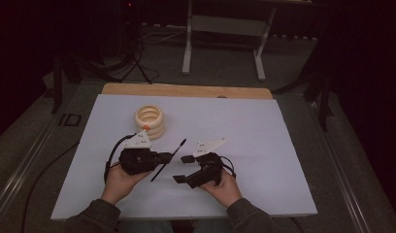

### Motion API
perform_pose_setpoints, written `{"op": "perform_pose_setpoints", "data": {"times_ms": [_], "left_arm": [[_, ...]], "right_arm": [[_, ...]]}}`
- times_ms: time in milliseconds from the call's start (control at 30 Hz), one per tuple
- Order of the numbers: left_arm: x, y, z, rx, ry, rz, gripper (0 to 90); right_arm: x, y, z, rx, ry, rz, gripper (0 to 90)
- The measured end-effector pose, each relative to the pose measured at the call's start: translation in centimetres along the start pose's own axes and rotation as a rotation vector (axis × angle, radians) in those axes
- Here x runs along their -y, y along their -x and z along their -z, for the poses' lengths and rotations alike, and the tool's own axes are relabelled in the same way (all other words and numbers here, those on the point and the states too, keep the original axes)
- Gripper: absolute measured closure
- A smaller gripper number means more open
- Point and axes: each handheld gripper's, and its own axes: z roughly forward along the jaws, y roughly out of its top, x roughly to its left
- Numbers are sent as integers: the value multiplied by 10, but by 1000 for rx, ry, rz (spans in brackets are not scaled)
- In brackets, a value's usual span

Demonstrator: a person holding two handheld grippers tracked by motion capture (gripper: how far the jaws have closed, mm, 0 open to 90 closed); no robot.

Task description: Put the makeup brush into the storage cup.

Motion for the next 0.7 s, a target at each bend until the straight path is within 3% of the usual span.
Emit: {"op": "perform_pose_setpoints", "data": {"times_ms": [433, 700], "left_arm": [[-4, 11, -11, 23, 34, -11, 861], [-4, 15, -14, 19, 44, -17, 861]], "right_arm": [[-3, -1, -6, -69, 34, -27, 489], [-2, 2, -5, -102, 66, -87, 583]]}}
